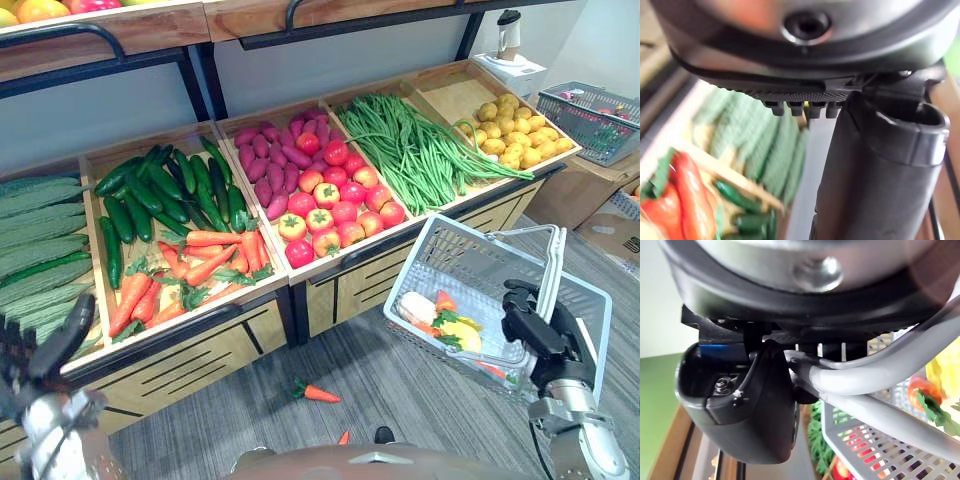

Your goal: Pick vegetable in the basket

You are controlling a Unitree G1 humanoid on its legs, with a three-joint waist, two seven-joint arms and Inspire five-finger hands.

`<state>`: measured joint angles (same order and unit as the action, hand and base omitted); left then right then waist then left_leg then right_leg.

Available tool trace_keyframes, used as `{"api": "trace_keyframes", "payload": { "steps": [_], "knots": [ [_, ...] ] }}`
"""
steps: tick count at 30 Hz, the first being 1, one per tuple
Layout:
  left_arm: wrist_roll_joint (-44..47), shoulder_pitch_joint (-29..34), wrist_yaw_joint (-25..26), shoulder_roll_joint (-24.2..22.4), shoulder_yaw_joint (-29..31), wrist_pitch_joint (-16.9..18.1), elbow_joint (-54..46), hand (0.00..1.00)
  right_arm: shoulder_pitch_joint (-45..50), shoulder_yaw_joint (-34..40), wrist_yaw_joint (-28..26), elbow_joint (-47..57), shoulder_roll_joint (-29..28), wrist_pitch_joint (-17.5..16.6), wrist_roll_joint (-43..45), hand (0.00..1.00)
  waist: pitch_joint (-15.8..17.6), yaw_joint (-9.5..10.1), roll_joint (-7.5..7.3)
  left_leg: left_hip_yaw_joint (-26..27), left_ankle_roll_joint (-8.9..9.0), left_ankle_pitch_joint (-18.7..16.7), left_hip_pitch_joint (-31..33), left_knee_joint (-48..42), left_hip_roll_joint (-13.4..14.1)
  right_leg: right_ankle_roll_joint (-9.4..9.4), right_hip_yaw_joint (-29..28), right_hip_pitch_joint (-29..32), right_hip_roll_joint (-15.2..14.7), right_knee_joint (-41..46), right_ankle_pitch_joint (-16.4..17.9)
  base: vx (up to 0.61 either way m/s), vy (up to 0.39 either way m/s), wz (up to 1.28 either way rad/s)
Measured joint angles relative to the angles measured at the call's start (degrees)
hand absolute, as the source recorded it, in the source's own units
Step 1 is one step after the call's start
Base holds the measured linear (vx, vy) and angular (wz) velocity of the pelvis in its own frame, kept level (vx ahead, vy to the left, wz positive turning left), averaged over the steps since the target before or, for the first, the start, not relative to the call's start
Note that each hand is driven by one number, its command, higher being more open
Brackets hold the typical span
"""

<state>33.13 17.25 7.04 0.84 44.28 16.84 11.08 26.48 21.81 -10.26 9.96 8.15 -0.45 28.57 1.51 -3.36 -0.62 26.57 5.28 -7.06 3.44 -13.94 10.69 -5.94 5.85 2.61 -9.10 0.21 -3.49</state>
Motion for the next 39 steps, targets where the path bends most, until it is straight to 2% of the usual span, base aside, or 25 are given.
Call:
{"api": "trace_keyframes", "payload": {
  "steps": [2, 5, 12, 15, 18, 22, 24, 29, 34, 36, 39],
  "knots": [
    [3.3, 1.0, 2.5, -2.7, 1.6, 1.1, 4.2, 1.00, -1.0, -1.0, 1.3, -1.3, -0.5, 0.0, 1.2, 0.00, 0.6, 0.14, -0.46, -0.1, 0.16, 0.0, 0.0, 0.2, -0.1, -0.01, 0.1, 0.2, -0.1, 0.4, 0.4, -0.03, 0.003, 0.04],
    [8.1, 1.4, 5.1, -3.9, 1.9, 1.7, 14.3, 1.00, -1.2, -2.3, 3.2, -1.7, -2.1, 0.0, 3.0, 0.00, 1.7, 0.14, -0.91, -1.4, 0.16, 0.2, 0.3, 0.3, -0.4, -0.03, 1.3, -0.1, -0.3, 0.8, 0.8, 0.00, -0.004, 0.17],
    [11.7, 0.6, 5.5, -5.5, 1.4, 1.4, 35.8, 1.00, 0.2, -8.1, 4.6, -2.7, -3.6, -1.2, 6.6, 0.00, 2.5, -0.01, -1.87, -4.3, -0.56, 1.1, 0.2, 1.9, -1.6, -0.96, 4.3, -1.7, -1.3, 1.0, 1.8, 0.04, -0.002, 0.24],
    [9.7, 0.5, 6.3, -5.5, -1.7, -1.0, 41.9, 1.00, 0.2, -11.0, 4.8, -2.7, -4.1, -1.5, 7.0, 0.00, 2.9, 0.00, -2.07, -4.6, -0.70, 1.8, -0.1, 2.9, -2.3, -0.97, 4.9, -1.9, -1.6, 0.9, 1.8, 0.03, -0.001, 0.10],
    [1.9, 0.3, 6.0, -5.5, -8.9, -4.9, 46.8, 1.00, -0.2, -13.6, 5.4, -2.7, -4.1, -1.7, 8.1, 0.00, 4.4, 0.07, -2.24, -4.5, -0.75, 2.4, -2.0, 4.7, -3.1, -1.10, 4.8, -3.0, -1.9, 0.7, 1.9, 0.00, 0.002, 0.01],
    [-2.2, 0.0, 3.8, -4.0, -14.9, -6.0, 47.2, 1.00, -0.2, -15.7, 6.3, -3.1, -4.0, -2.2, 7.8, 0.00, 4.6, 0.08, -2.46, -4.2, -0.53, 3.3, -2.6, 6.5, -3.1, -1.21, 4.7, -2.7, -1.9, 0.7, 2.0, -0.03, -0.018, -0.04],
    [-5.0, -0.1, 3.0, -2.8, -18.8, -6.0, 47.2, 1.00, -0.5, -15.9, 6.8, -3.4, -4.0, -2.5, 7.8, 0.00, 4.9, 0.12, -1.90, -3.7, -0.43, 4.2, -3.7, 8.3, -3.3, -1.20, 4.4, -2.7, -1.9, 0.8, 2.0, 0.00, -0.024, -0.06],
    [-6.7, -1.4, 2.7, -1.4, -21.5, -5.9, 47.2, 1.00, -0.5, -15.8, 7.2, -4.8, -3.9, -3.8, 7.8, 0.00, 4.9, 0.03, -1.00, -3.4, -0.29, 5.2, -4.6, 10.4, -3.9, -1.22, 4.1, -2.7, -1.7, 0.7, 2.1, 0.00, -0.003, -0.03],
    [-6.7, -1.6, 3.0, -1.5, -21.4, -5.8, 46.0, 1.00, -0.5, -15.6, 7.5, -4.9, -3.9, -3.8, 7.8, 0.00, 5.2, 0.04, -1.52, -3.4, -0.32, 4.9, -4.9, 9.8, -4.0, -1.26, 4.0, -2.8, -1.9, 1.7, 2.6, 0.00, 0.000, 0.00],
    [-6.7, -1.5, 3.1, -1.4, -21.1, -5.8, 45.6, 1.00, -0.5, -15.5, 7.5, -4.9, -4.0, -3.8, 7.8, 0.00, 5.7, 0.13, -1.99, -3.4, -0.38, 3.7, -4.8, 7.8, -3.6, -1.44, 3.7, -3.1, -2.0, 2.4, 3.1, -0.01, 0.008, -0.02],
    [-8.8, -1.1, 3.3, -1.8, -19.4, -5.9, 45.7, 1.00, 0.4, -14.6, 7.2, -4.9, -4.1, -3.8, 7.8, 0.00, 6.8, 0.03, -2.00, -3.4, -0.53, -3.0, -2.8, -3.1, -1.2, -2.30, 2.6, -3.2, -2.2, 6.9, 5.7, -0.05, 0.076, -0.12]
  ]
}}
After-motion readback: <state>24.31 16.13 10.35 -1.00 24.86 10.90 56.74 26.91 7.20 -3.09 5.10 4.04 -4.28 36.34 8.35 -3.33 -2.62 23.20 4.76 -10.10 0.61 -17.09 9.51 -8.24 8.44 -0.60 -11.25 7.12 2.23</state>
